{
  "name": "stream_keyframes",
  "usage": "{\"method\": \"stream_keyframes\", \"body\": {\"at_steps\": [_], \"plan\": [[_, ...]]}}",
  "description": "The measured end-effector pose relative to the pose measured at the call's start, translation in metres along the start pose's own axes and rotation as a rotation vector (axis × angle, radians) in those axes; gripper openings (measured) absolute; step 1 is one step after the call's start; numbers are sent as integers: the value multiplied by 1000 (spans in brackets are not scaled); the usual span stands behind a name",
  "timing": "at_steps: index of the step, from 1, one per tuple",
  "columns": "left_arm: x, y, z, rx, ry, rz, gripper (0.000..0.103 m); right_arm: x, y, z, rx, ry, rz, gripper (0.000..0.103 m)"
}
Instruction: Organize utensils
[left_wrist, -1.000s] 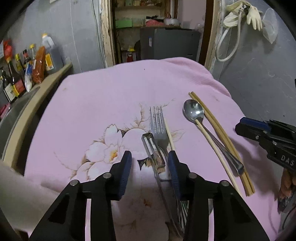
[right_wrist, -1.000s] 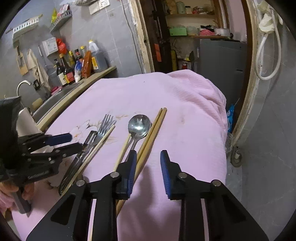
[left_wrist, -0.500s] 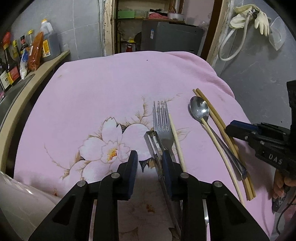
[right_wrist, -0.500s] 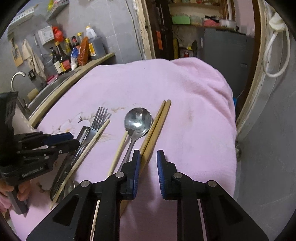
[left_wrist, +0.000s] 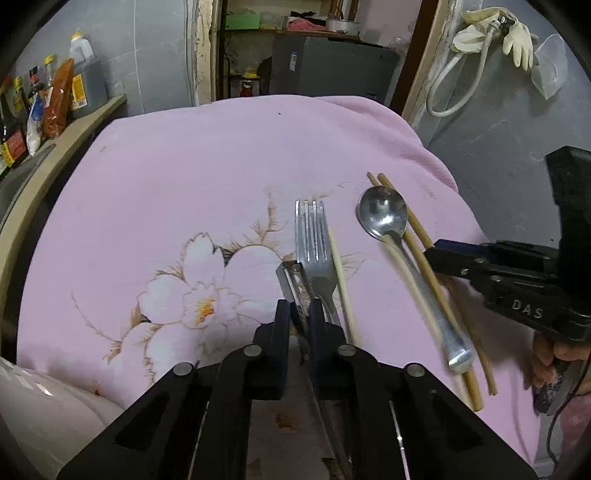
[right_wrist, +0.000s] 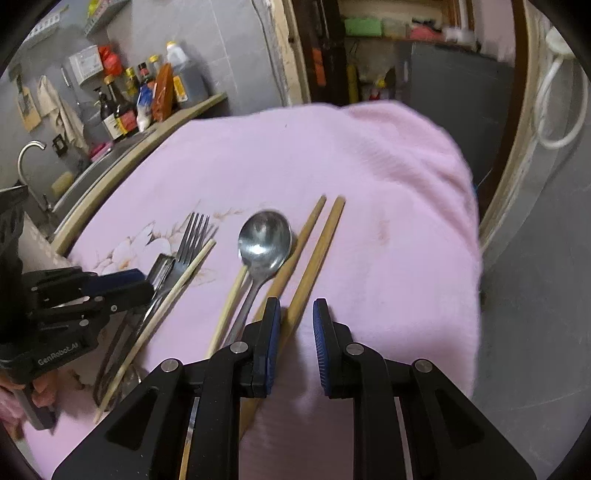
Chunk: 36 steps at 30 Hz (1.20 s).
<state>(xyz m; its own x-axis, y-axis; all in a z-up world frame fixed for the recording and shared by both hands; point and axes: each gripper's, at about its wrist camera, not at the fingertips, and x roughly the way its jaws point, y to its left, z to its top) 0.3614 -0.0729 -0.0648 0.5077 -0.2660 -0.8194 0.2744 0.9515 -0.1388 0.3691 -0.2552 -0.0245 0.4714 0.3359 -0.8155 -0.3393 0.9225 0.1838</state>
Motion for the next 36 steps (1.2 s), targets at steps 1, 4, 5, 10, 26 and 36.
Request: {"method": "stream_keyframes", "body": {"at_steps": [1,4,5,10,26,36], "plan": [[0,0,0,-8,3,-9,6,0,-1,0,9,-1,6,16],[-1,1,-2,-25,10,-27,4,-3,-2,-3,27,-4,21,12],[-2,1,-3,-29,10,-30,3,-5,-2,-4,33,-6,25,11],[-11,1,-11,-56,15,-31,2,-16,3,-15,11,-18,-15,9],[-43,3,-43,14,18,-66,7,-39,10,-42,-19,5,-51,8],[-33,-6,-35,49,80,-20,21,-30,10,-32,-29,18,-69,10]]}}
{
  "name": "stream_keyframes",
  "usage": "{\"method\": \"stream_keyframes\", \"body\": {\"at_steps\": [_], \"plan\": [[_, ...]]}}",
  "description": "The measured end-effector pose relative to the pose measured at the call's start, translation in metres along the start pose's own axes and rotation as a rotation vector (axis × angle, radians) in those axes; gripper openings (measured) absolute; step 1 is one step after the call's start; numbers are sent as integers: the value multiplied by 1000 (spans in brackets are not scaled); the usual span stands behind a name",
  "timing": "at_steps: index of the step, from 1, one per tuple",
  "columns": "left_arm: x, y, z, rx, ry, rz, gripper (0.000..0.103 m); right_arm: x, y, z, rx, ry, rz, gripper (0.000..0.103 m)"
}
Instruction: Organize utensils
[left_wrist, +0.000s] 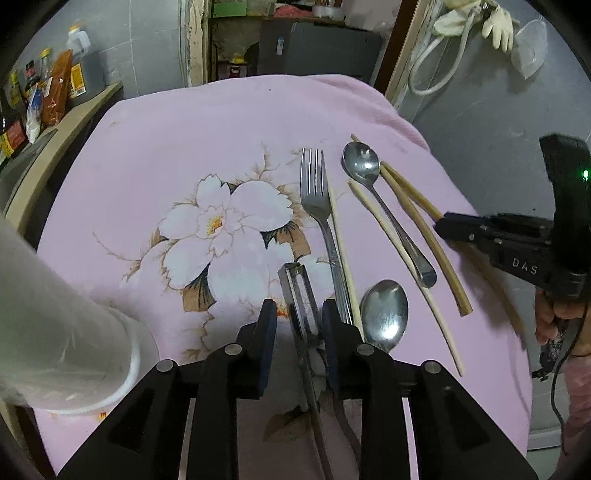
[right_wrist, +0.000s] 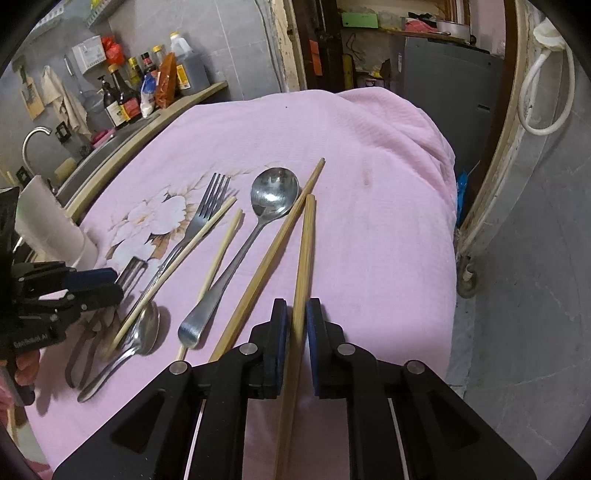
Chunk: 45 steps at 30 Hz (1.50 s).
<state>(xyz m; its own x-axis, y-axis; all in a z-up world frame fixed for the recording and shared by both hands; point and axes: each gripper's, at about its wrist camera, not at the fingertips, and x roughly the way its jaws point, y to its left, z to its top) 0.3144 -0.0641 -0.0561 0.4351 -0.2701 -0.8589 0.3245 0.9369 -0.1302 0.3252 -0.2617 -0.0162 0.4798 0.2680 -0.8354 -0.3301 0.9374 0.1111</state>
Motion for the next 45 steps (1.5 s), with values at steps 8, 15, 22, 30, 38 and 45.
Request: {"method": "stream_keyframes", "body": {"at_steps": [8,15,22,30,38,45], "plan": [[14,-7,14,53,100,58,21,21,-2,22,-2,50,1,13],[15,-2,16,34,100,72,12,19,1,21,26,41,-46,6],[-4,-5,-4,50,-12,71,9,-1,6,2,40,-42,-26,5],[-47,-17,-36,83,-275,61,9,-45,41,-30,-51,-277,-57,5],[-77,-19,-47,46,-534,109,9,-82,82,-57,-110,-603,-181,5],[-102,-17,-62,19,-695,123,9,-94,101,-75,-117,-766,-231,5]]}}
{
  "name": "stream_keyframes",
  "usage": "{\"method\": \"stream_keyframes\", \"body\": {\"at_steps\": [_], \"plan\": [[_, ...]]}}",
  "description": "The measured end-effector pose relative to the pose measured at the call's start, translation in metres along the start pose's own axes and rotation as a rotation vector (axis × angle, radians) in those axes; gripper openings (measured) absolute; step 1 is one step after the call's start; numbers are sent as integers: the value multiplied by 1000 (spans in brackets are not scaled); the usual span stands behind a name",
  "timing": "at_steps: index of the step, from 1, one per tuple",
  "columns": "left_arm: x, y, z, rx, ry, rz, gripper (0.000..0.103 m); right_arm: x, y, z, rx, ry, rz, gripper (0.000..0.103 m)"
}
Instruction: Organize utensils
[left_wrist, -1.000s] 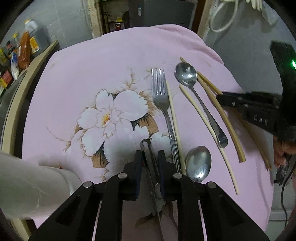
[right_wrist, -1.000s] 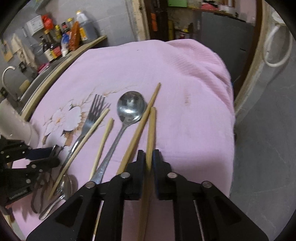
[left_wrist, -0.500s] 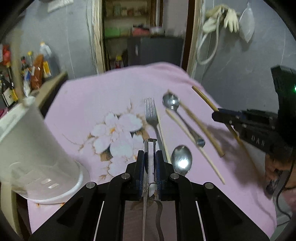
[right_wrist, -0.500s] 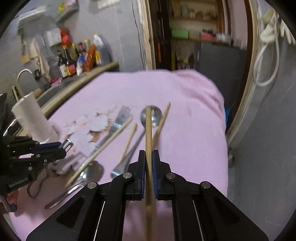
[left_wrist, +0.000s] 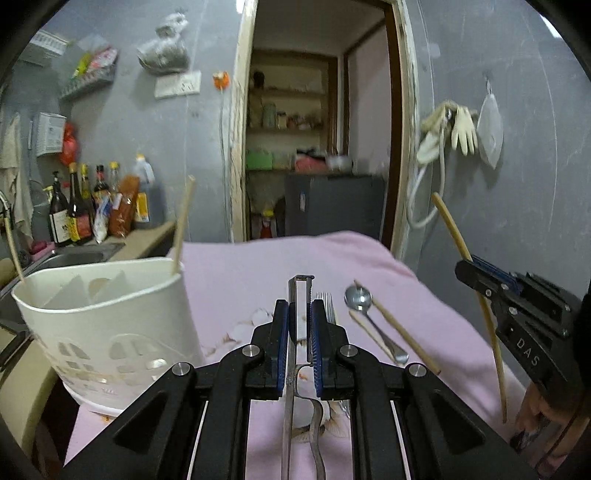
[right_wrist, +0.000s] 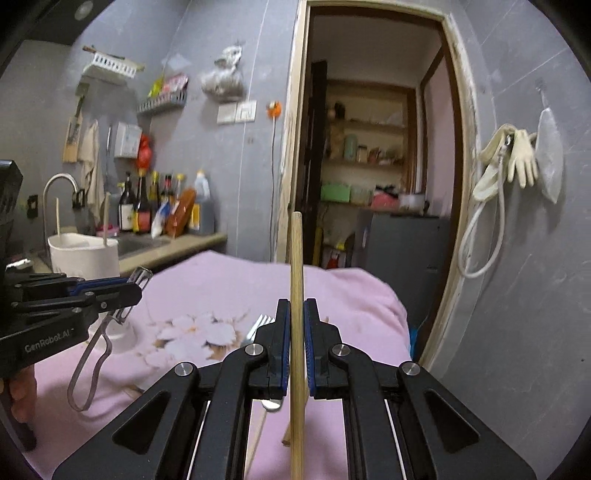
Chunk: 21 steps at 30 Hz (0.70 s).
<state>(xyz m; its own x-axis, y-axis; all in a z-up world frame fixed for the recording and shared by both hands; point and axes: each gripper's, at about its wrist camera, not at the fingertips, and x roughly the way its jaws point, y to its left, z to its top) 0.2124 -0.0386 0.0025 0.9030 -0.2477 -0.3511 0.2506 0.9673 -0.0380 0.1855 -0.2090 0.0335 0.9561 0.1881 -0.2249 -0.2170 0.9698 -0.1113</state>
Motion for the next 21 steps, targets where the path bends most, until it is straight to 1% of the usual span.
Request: {"method": "stream_keyframes", "body": {"at_steps": [6,12,16,21], "plan": [[-25,4,5,-10,-127,20,9,-12,4,6,5,-65,-33,5],[-37,6,10,-11,-166,17,9,-18,13,10,-4,-107,-50,5],[-44,7,14,-17,-188,18,9,-25,15,10,-7,-152,-67,5],[-54,12,21,-29,-231,24,9,-38,19,18,-16,-245,-104,5]]}}
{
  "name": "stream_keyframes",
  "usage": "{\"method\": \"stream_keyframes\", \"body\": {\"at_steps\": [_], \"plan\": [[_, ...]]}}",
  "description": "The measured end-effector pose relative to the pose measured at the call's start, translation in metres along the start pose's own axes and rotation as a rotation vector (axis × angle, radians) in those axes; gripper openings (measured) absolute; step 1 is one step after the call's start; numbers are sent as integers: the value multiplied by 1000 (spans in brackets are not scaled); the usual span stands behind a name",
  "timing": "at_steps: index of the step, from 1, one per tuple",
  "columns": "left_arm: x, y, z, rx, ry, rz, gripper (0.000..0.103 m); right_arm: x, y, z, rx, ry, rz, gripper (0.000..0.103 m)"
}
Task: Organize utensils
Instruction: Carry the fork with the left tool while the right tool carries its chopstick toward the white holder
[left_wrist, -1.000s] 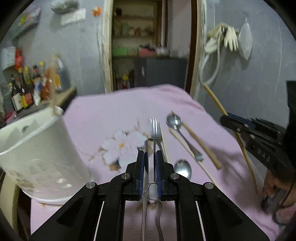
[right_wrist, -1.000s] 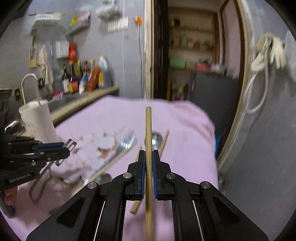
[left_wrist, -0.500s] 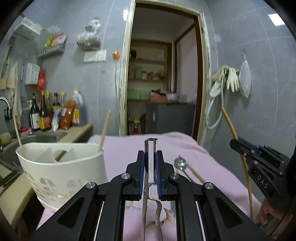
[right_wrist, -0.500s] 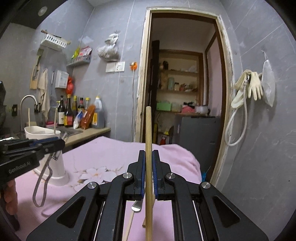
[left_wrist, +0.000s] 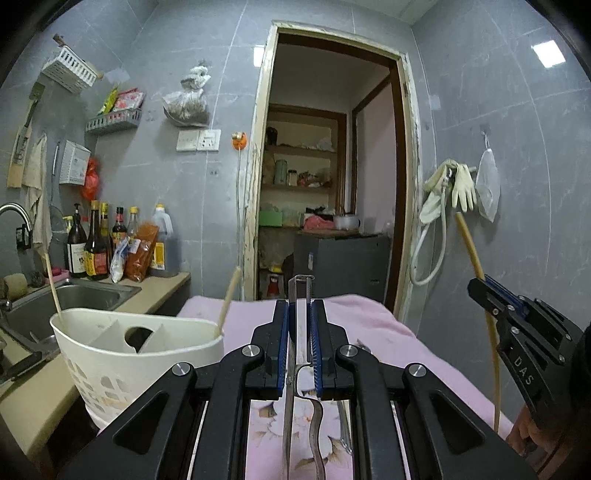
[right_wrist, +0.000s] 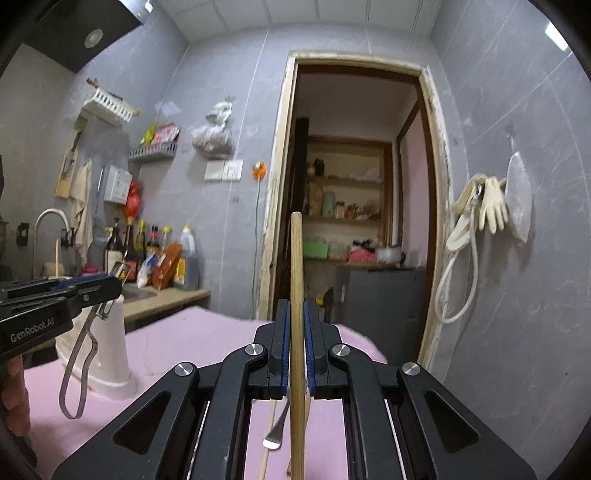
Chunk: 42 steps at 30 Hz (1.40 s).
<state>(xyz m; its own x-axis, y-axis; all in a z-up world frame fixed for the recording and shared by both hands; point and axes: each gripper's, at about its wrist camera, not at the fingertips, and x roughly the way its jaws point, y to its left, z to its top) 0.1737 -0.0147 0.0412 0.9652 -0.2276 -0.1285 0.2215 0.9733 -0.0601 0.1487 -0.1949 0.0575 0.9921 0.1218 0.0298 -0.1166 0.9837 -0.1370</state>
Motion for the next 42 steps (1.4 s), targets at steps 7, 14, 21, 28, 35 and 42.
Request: {"method": "stream_keyframes", "body": {"at_steps": [7,14,21,28,35,42], "plan": [[-14,10,22,-11,-66,10,9,-3,14,20,-16,-102,-2,5],[-30,32,50,5,-158,51,9,5,40,46,-18,-190,41,5],[-42,66,69,3,-227,119,9,17,72,71,8,-266,104,5],[-46,118,81,-42,-280,190,9,37,101,92,116,-295,191,5],[-24,175,90,-136,-261,234,9,68,121,112,247,-260,281,5],[-5,199,73,-193,-242,269,9,93,141,115,273,-221,327,5]]}}
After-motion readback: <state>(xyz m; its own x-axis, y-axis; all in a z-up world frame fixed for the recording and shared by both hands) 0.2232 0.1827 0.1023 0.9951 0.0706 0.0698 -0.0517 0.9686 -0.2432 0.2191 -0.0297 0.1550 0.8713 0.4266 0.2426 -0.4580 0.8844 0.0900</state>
